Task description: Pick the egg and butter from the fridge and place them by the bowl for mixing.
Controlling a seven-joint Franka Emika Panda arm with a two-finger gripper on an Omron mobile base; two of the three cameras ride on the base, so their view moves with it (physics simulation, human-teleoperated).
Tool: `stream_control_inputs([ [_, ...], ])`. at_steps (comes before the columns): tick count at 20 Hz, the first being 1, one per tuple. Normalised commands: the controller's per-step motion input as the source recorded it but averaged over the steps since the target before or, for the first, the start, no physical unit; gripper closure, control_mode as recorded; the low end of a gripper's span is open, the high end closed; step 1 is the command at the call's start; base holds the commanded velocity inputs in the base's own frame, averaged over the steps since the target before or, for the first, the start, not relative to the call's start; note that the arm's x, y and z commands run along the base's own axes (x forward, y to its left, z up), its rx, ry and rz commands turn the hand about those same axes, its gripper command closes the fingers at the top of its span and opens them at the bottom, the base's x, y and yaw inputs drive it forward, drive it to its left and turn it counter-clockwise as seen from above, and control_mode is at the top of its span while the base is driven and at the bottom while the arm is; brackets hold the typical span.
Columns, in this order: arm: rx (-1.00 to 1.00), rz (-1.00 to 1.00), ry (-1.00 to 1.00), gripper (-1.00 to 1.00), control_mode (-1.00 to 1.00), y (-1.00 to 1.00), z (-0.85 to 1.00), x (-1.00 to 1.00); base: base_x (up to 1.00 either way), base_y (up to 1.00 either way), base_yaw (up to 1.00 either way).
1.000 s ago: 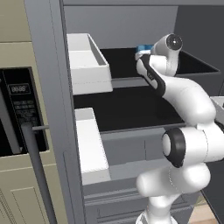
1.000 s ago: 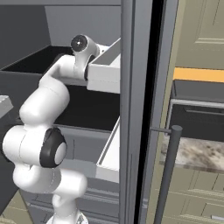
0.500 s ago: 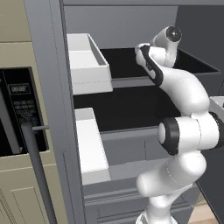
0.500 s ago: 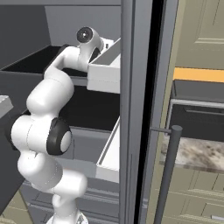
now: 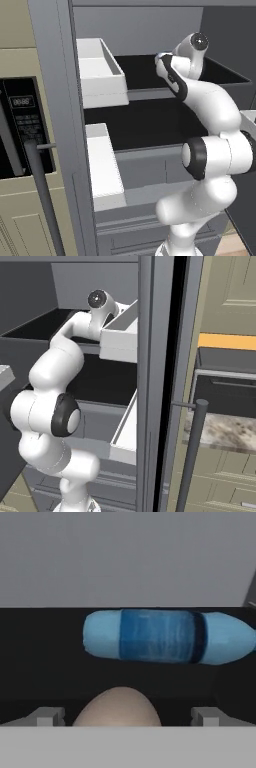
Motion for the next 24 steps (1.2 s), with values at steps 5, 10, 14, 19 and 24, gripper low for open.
stream_control_inputs([
  [5, 0.0, 0.0, 0.0, 1.0, -1.0, 0.1, -0.5, 0.25, 0.0, 0.0, 0.0],
  [10, 0.01, 0.0, 0.0, 1.0, -1.0, 0.1, -0.25, 0.08, 0.0, 0.0, 0.0],
  [14, 0.0, 0.0, 0.0, 1.0, -1.0, 0.0, 0.0, 0.0, 0.0, 0.0, 0.0],
  [19, 0.01, 0.0, -0.11, 1.0, -1.0, 0.0, 0.12, -0.24, 0.0, 0.0, 0.0],
  [24, 0.01, 0.02, -0.25, 1.0, -1.0, 0.0, 0.41, -0.96, 0.0, 0.0, 0.0],
])
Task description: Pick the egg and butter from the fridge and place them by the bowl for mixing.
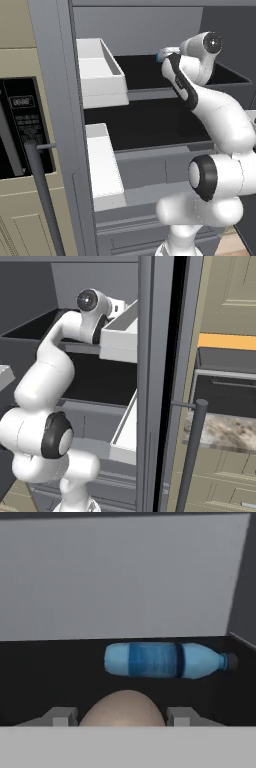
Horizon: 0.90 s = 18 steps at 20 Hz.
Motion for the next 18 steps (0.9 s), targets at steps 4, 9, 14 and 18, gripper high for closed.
stream_control_inputs([
  [4, 0.02, 0.03, -0.22, 1.0, -1.0, 0.0, 0.69, -1.0, 0.0, 0.0, 0.0],
  [9, 0.0, 0.1, -0.09, 1.0, -1.0, 0.01, 0.55, -1.0, 0.0, 0.0, 0.0],
  [14, -0.01, 0.16, 0.02, 1.0, -1.0, 0.18, 0.18, -1.0, 0.0, 0.0, 0.0],
  [18, -0.06, 0.14, 0.03, 1.0, -1.0, 0.15, -0.25, -1.0, 0.0, 0.0, 0.0],
])
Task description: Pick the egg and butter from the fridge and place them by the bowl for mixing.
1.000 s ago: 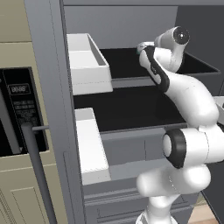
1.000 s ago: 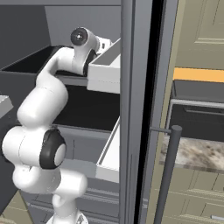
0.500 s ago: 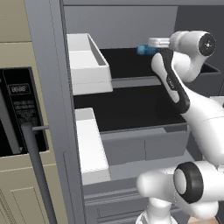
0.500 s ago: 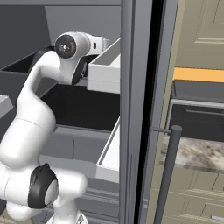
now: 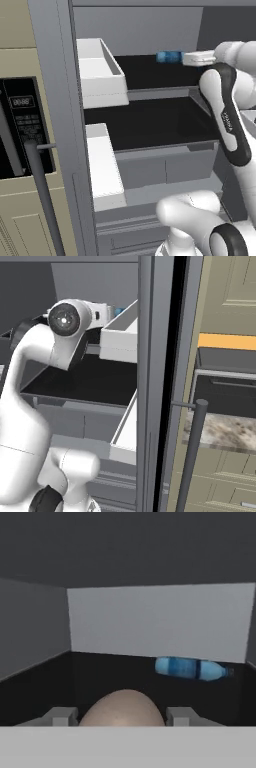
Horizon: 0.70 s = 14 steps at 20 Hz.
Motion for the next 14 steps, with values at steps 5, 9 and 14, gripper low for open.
stream_control_inputs([
  [5, -0.14, 0.11, 0.06, 1.0, -1.0, 0.17, -0.91, -1.0, 0.0, 0.0, 0.0],
  [9, -0.22, 0.12, 0.17, 1.0, -1.0, 0.26, -1.0, -1.0, 0.0, 0.0, 0.0],
  [14, -0.09, 0.01, -0.07, 1.0, -1.0, 0.16, -0.35, -0.39, 0.0, 0.0, 0.0],
])
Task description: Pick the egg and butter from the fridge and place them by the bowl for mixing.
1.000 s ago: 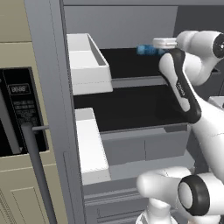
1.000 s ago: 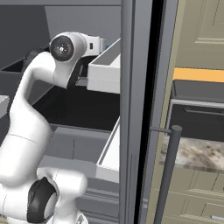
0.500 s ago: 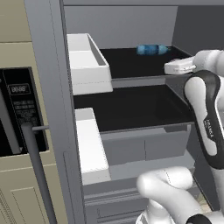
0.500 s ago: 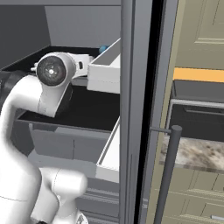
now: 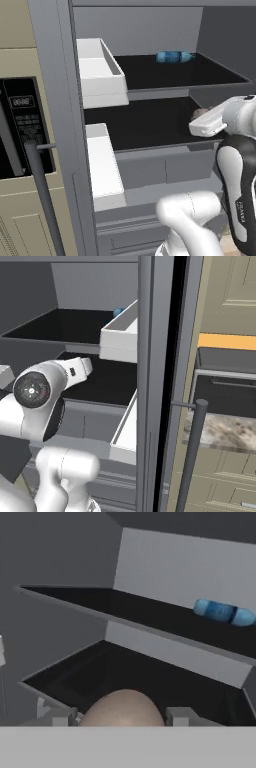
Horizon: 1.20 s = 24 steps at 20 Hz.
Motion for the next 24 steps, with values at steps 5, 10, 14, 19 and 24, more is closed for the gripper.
stream_control_inputs([
  [5, 0.0, 0.01, 0.02, 1.0, 1.0, 0.0, -0.04, -0.14, -0.6, 0.0, 0.06],
  [10, 0.0, 0.0, 0.0, 1.0, 1.0, 0.0, 0.0, 0.0, -1.0, 0.0, 0.09],
  [14, 0.0, 0.0, 0.0, 1.0, 1.0, 0.0, 0.0, 0.0, -0.99, -0.23, 0.02],
  [19, 0.0, 0.0, 0.0, 1.0, 1.0, 0.0, 0.0, 0.0, -0.69, -0.96, 0.0],
  [24, 0.0, 0.0, 0.0, 1.0, 1.0, 0.0, 0.0, 0.0, -0.65, -1.0, 0.0],
])
